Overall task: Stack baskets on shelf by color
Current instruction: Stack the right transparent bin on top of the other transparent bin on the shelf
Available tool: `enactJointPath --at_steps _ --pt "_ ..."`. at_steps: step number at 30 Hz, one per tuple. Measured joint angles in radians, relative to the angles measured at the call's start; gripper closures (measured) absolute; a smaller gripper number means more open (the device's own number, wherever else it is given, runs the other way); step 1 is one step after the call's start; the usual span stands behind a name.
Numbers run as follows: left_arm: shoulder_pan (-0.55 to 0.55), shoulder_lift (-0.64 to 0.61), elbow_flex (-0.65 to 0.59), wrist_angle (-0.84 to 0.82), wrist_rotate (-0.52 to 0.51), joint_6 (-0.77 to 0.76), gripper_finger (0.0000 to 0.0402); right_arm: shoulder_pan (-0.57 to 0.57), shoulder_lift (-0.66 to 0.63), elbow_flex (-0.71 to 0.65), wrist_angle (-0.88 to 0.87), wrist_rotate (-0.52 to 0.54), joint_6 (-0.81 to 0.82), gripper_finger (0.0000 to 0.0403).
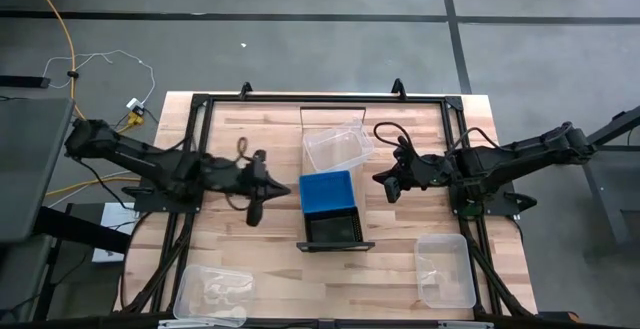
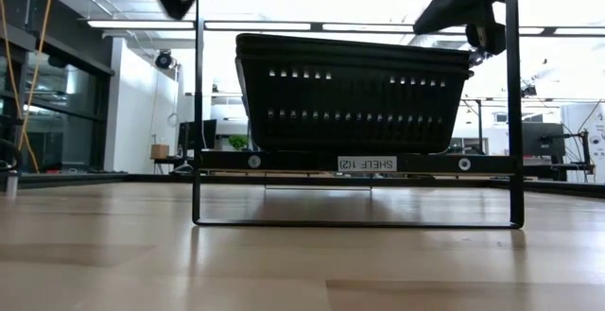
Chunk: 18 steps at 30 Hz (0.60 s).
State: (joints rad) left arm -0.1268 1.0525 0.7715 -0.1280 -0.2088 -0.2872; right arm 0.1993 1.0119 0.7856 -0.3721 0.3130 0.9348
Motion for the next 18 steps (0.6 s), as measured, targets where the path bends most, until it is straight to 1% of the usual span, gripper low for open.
enactJointPath --at_steps 2,4,7,9,12,15,18 --pt "-0.026 -0.047 -0.055 0.072 -0.054 -0.033 0.0401 0.0 0.0 0.0 0.001 0.001 -0.005 0.0403" --pt "-0.044 -0.098 -0.091 0.103 -0.102 -0.04 0.0401 0.0 -0.001 0.0 0.007 0.001 -0.038 0.0403" --pt "-0.052 -0.157 -0.1 0.108 -0.137 -0.021 0.0401 0.0 -0.008 -0.002 0.06 -0.003 -0.154 0.0403" --pt "-0.05 -0.196 -0.103 0.102 -0.144 0.01 0.0401 0.0 -0.021 0.008 0.122 -0.045 -0.263 0.0403" --pt "-0.049 -0.246 -0.103 0.098 -0.152 0.049 0.0401 -0.005 -0.027 0.073 0.128 -0.137 -0.37 0.0403" --pt "-0.05 -0.288 -0.103 0.098 -0.168 0.049 0.0401 -0.005 -0.015 0.17 -0.022 -0.24 -0.428 0.0403" --pt "-0.05 -0.313 -0.103 0.101 -0.181 0.044 0.0401 0.009 0.016 0.276 -0.285 -0.298 -0.436 0.04"
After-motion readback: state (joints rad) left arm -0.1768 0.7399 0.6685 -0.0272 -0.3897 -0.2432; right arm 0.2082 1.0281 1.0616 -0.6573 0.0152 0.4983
